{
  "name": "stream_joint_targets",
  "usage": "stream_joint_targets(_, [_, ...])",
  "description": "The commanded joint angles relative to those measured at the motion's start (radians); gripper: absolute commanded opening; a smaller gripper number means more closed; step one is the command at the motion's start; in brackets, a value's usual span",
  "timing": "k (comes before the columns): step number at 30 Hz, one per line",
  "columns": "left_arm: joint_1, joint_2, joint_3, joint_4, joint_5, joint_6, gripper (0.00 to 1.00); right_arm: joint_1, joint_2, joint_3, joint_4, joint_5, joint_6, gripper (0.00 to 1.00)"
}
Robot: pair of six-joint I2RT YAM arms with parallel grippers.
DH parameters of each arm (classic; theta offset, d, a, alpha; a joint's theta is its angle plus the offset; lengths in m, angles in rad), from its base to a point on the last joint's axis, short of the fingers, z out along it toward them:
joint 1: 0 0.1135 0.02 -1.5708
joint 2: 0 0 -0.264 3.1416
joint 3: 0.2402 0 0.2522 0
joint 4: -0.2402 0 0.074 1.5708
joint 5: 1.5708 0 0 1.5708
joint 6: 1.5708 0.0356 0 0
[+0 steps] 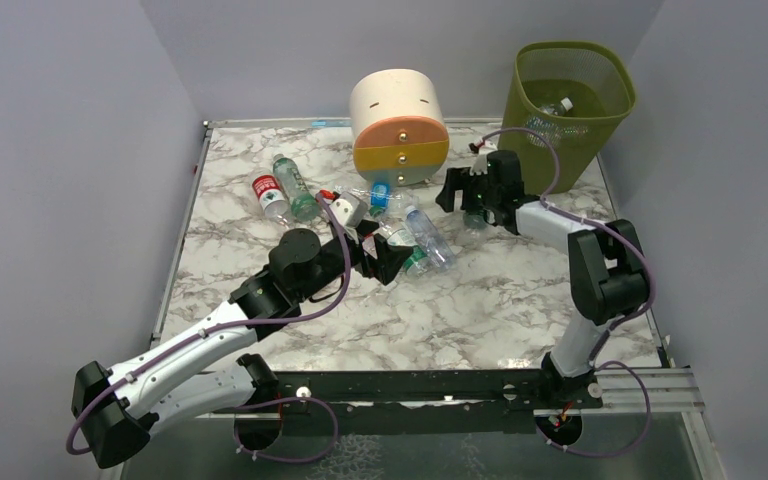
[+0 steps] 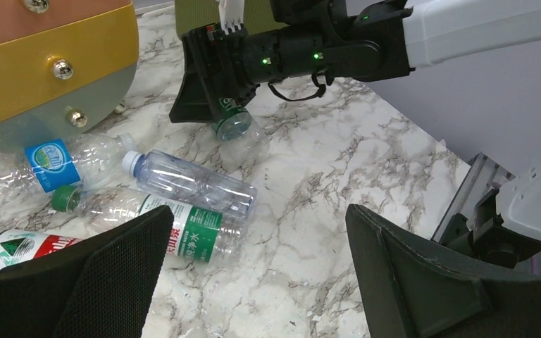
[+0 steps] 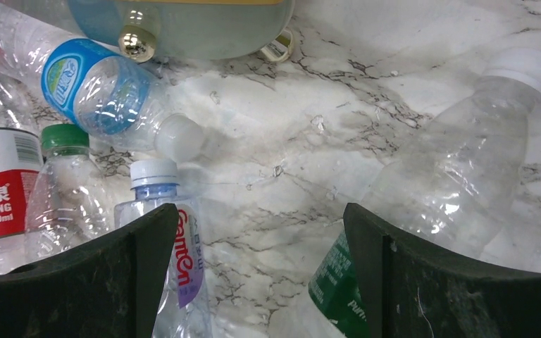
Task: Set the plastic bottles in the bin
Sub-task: Adjust the plastic bottle at the center of the board, then pick up the plastic bottle at the center of the board.
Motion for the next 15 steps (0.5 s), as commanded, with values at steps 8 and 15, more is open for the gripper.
stream_joint_targets(8, [0.002, -0.009, -0.011, 0.027, 0.032, -0.019, 0.99, 0.002, -0.162, 0.045, -0.192, 0.220, 0.041, 0.90])
stream_joint_targets(15, [0.002, 0.003, 0.015, -0.014, 0.020, -0.033, 0.99, 0.003, -0.102, 0.078, -0.351, 0.349, 0.095, 0.90])
